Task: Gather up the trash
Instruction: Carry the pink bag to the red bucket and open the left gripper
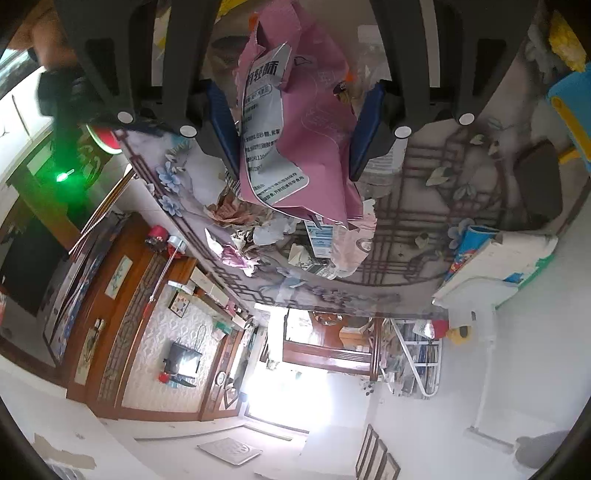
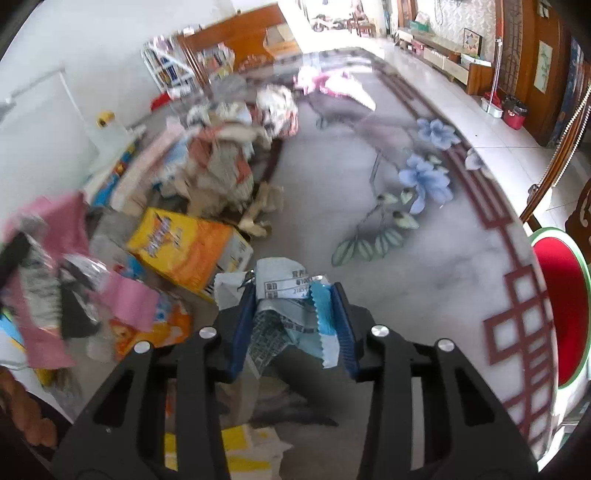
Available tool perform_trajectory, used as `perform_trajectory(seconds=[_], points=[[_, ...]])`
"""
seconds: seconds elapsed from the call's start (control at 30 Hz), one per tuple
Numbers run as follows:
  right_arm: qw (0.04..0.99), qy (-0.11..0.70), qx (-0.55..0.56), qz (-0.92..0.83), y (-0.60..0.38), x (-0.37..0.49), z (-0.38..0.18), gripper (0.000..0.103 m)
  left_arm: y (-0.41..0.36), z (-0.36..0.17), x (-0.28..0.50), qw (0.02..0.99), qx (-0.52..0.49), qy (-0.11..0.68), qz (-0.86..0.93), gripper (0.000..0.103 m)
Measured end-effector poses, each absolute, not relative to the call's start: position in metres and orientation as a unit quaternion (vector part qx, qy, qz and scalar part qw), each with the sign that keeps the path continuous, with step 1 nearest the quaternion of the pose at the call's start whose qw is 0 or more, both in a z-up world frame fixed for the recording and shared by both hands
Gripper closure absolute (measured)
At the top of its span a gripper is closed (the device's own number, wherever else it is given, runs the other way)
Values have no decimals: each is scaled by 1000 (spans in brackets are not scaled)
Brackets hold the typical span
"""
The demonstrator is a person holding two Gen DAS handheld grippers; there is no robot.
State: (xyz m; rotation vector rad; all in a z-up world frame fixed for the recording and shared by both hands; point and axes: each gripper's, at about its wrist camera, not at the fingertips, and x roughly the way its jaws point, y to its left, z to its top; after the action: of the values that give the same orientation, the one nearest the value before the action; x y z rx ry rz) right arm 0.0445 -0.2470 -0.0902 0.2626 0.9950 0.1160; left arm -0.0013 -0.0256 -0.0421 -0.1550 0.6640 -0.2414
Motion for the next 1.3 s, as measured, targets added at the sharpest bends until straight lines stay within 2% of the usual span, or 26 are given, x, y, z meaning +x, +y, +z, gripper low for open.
perform_trajectory(seconds=[0.27, 0.43, 0.8, 1.03, 1.13, 1.17, 1.23, 1.3], points=[[900, 405, 145, 75, -291, 10, -14, 63, -67, -20, -16, 931, -52, 320, -169, 49], [921, 368, 129, -8, -363, -34, 12, 63, -145, -17, -14, 907, -33, 331, -257, 49], [873, 356, 274, -192, -539, -102, -58, 63, -343, -41, 7, 823, 11, 370, -431, 49], [856, 354, 309, -216, -584, -109, -94, 61, -410, -85, 32, 789, 32, 420, -447, 49], [856, 349, 314, -217, -594, -106, -101, 53, -423, -93, 32, 785, 54, 422, -451, 38], [856, 348, 314, -216, -596, -105, -102, 44, -425, -93, 30, 787, 58, 416, -451, 34], [856, 349, 311, -220, -597, -103, -102, 38, -426, -93, 28, 792, 64, 408, -450, 24], [856, 350, 311, -221, -597, -100, -102, 36, -424, -89, 26, 795, 61, 402, -450, 17]])
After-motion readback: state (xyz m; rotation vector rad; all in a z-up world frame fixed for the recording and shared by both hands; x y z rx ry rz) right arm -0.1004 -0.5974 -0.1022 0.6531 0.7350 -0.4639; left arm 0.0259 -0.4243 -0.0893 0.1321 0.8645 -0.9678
